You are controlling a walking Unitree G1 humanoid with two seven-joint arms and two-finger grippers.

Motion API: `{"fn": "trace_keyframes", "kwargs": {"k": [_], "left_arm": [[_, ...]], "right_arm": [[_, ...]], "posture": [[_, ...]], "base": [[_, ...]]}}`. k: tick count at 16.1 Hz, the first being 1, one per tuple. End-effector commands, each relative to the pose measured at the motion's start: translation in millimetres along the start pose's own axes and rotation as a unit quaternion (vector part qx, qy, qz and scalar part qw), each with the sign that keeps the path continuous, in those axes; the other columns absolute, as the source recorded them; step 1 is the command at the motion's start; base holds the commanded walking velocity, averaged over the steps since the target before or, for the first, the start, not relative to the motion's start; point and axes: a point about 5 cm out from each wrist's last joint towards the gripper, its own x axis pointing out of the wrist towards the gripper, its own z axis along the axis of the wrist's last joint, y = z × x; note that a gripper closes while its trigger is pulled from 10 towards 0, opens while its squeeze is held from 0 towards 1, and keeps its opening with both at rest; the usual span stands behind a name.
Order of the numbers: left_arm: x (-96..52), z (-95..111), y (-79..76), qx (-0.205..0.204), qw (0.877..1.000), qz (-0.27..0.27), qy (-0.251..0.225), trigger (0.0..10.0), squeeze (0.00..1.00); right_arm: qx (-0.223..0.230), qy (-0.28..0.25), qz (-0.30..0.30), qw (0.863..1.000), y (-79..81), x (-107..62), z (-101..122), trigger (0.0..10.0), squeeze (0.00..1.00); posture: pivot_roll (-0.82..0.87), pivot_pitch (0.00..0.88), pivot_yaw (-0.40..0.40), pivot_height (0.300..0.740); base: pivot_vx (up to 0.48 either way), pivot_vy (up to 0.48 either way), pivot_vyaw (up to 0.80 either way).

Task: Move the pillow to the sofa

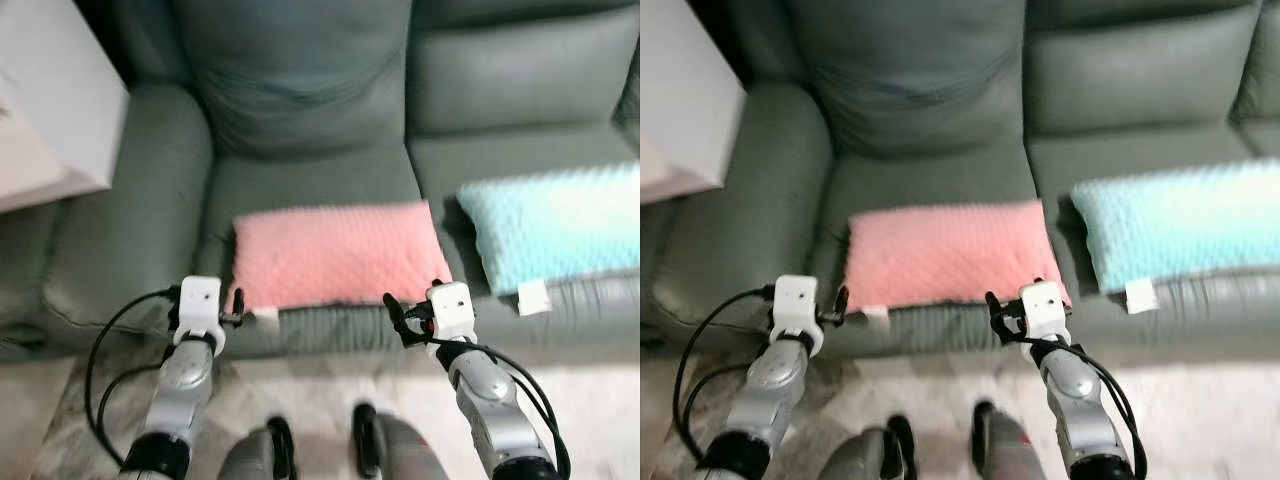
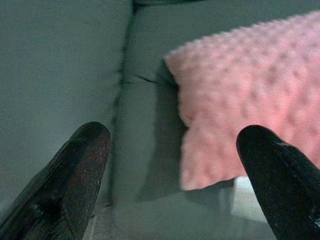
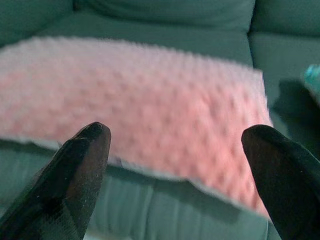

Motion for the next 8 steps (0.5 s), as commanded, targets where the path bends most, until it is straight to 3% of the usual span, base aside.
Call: {"fn": "trace_keyframes", "kwargs": {"k": [1, 4, 6, 8], "left_arm": [[-6.4, -20, 11.4, 0.016, 0.999, 0.017, 0.035, 10.0, 0.00], [-6.4, -35, 26.0, 0.029, 0.996, 0.045, 0.068, 10.0, 0.00], [-13.0, -55, 45.9, 0.046, 0.989, 0.072, 0.120, 10.0, 0.00], [-20.0, -70, 56.5, 0.031, 0.982, 0.092, 0.163, 10.0, 0.00]], "right_arm": [[-0.005, 0.018, -0.007, 1.000, 7.2, 0.0, -9, 10.0, 0.00], [-0.024, 0.046, -0.014, 0.999, 5.0, 5.0, -21, 10.0, 0.00], [-0.038, 0.084, -0.037, 0.995, -8.5, 5.1, -33, 10.0, 0.00], [-0.043, 0.108, -0.051, 0.992, -17.2, 2.5, -43, 10.0, 0.00]], "posture": [[-0.12, 0.023, 0.057, 0.740], [-0.12, 0.000, 0.048, 0.740], [-0.12, 0.000, 0.041, 0.740], [-0.13, 0.000, 0.033, 0.740]], "base": [[0.000, 0.000, 0.00], [0.000, 0.000, 0.00], [0.000, 0.000, 0.00], [0.000, 0.000, 0.00]]}}
